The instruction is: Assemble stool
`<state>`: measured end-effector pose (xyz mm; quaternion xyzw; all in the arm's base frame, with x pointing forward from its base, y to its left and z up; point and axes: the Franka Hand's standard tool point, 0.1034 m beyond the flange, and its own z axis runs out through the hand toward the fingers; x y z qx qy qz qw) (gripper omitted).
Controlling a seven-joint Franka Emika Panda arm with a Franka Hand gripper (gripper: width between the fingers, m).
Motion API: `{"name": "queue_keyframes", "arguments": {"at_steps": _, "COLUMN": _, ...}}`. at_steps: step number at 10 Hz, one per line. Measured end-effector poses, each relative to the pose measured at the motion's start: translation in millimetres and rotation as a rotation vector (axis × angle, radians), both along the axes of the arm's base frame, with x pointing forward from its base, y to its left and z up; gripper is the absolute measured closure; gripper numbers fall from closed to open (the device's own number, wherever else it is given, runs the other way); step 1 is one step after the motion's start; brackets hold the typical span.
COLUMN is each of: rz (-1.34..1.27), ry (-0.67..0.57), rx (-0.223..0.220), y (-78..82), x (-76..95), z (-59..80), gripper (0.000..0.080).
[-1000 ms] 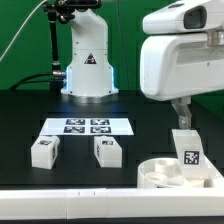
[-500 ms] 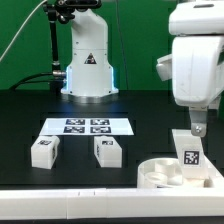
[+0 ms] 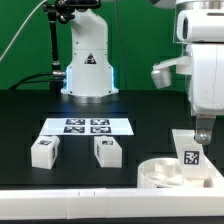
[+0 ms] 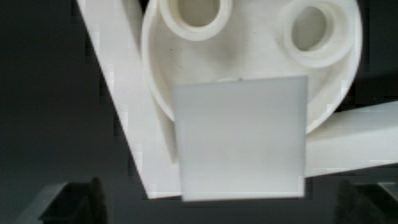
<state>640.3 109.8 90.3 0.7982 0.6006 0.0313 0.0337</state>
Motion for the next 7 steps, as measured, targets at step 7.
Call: {"name": "queue_keyframes", "arguments": {"at_steps": 7, "rz": -0.013, "ry": 0.015, "rx": -0.002, "y": -3.7, "x": -3.2, "z": -9.4, "gripper": 0.0461}}
